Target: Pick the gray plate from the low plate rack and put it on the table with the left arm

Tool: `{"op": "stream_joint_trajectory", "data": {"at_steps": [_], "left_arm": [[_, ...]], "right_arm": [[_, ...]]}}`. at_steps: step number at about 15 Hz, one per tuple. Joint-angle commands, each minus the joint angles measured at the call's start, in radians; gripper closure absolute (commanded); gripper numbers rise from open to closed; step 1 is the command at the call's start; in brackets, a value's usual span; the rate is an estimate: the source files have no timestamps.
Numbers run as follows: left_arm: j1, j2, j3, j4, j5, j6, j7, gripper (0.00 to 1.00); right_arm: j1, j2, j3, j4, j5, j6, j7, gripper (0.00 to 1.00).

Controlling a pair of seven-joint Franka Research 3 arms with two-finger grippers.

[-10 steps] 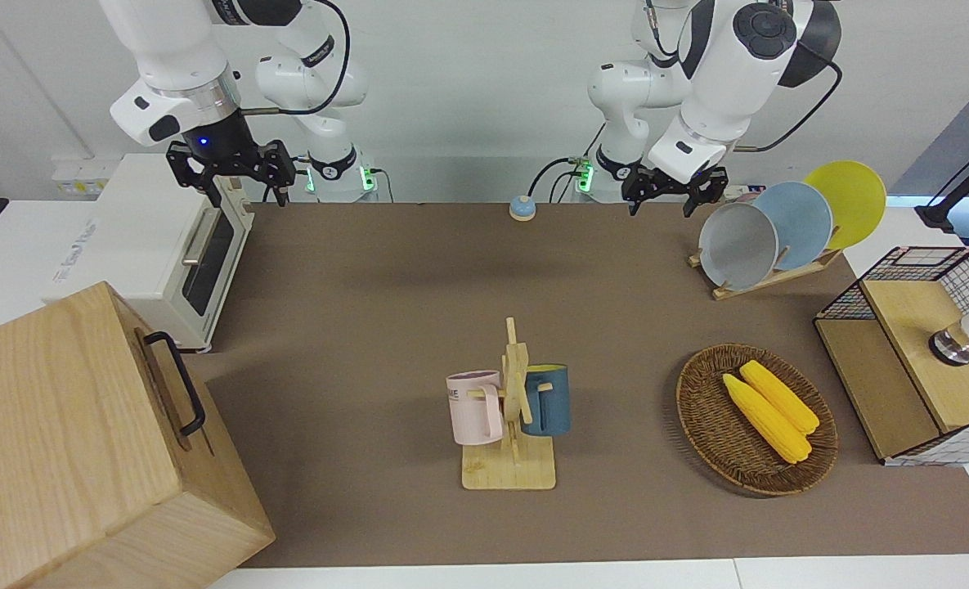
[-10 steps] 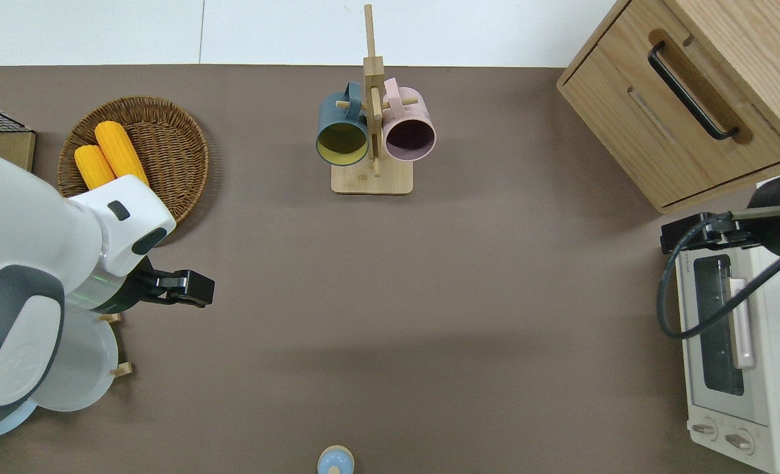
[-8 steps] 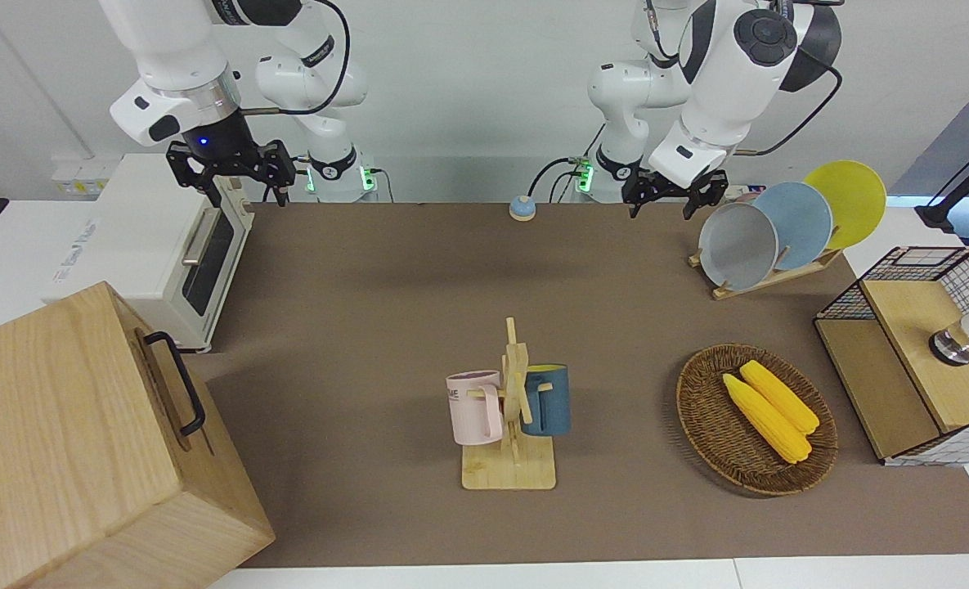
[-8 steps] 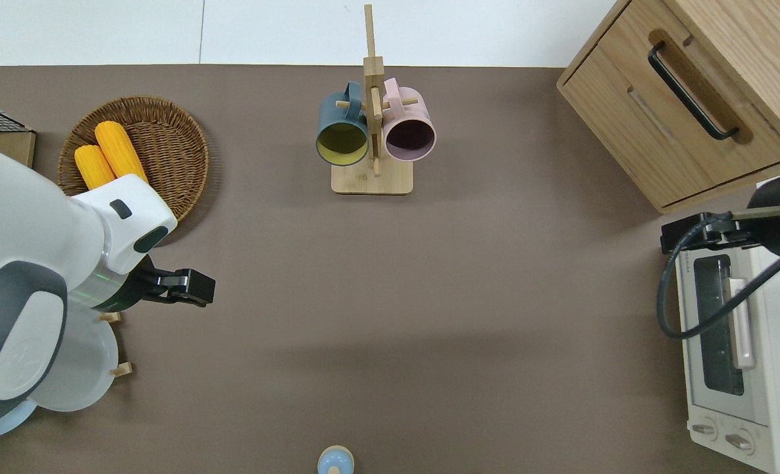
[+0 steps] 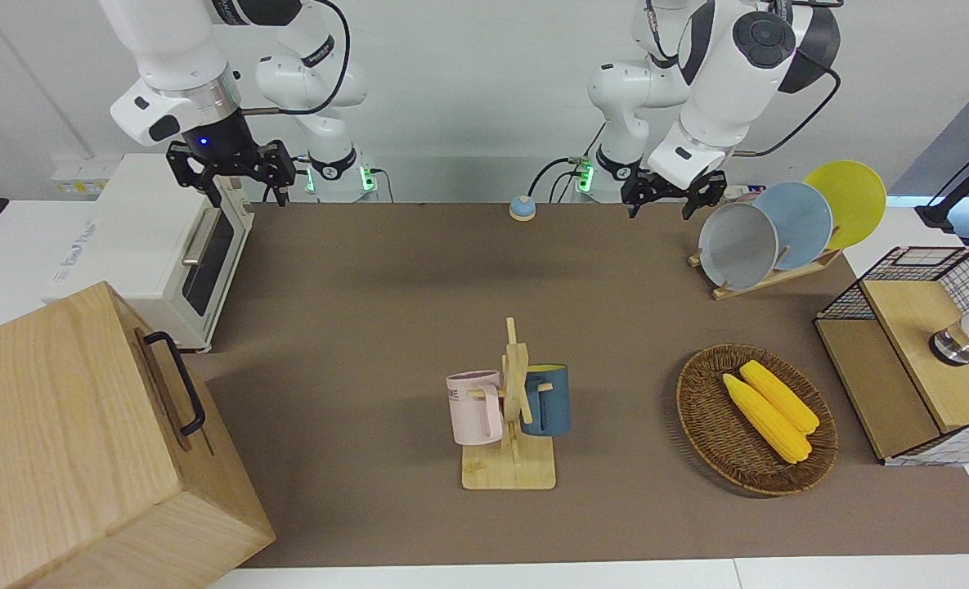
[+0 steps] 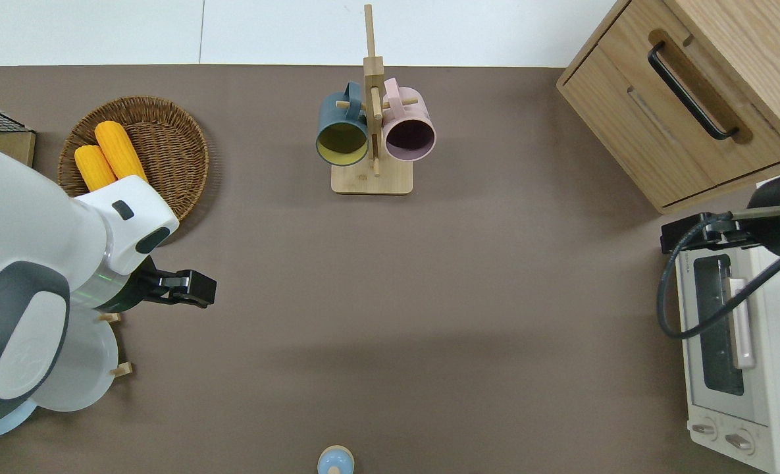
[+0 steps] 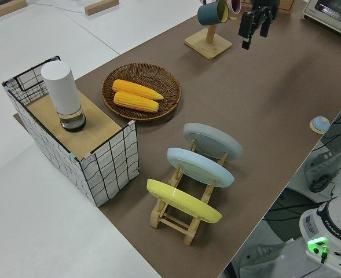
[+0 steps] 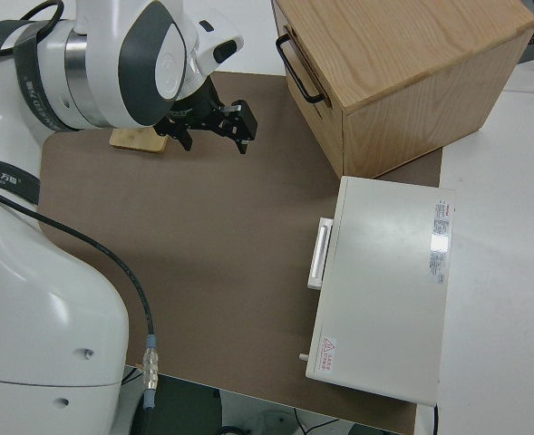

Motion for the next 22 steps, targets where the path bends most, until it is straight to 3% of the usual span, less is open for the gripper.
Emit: {"op": "stream_joint_trajectory", "data": {"at_steps": [1,6,19,22], "left_arm": [[-0.003,-0.012,0.010,-0.018,-0.036,0.011,-0.003,0.00],[0.017,-0.039,0.065,-0.029,-0.036,-0.019,0.032,0.00],[0.025,-0.076,0.321,-0.061,0.065,-0.058,0.344,0.00],[0.025,-0.076,0.345,-0.090,0.124,-0.029,0.379,0.00]], "right_arm": [[0.007,0.000,-0.006,0.006,0.003,-0.002,0.004,0.017],[0.007,0.000,-0.006,0.006,0.003,-0.001,0.004,0.017],[0.007,0.000,-0.006,0.006,0.003,-0.001,0.004,0.017],[0.007,0.000,-0.006,0.006,0.003,-0.001,0.004,0.017]]}}
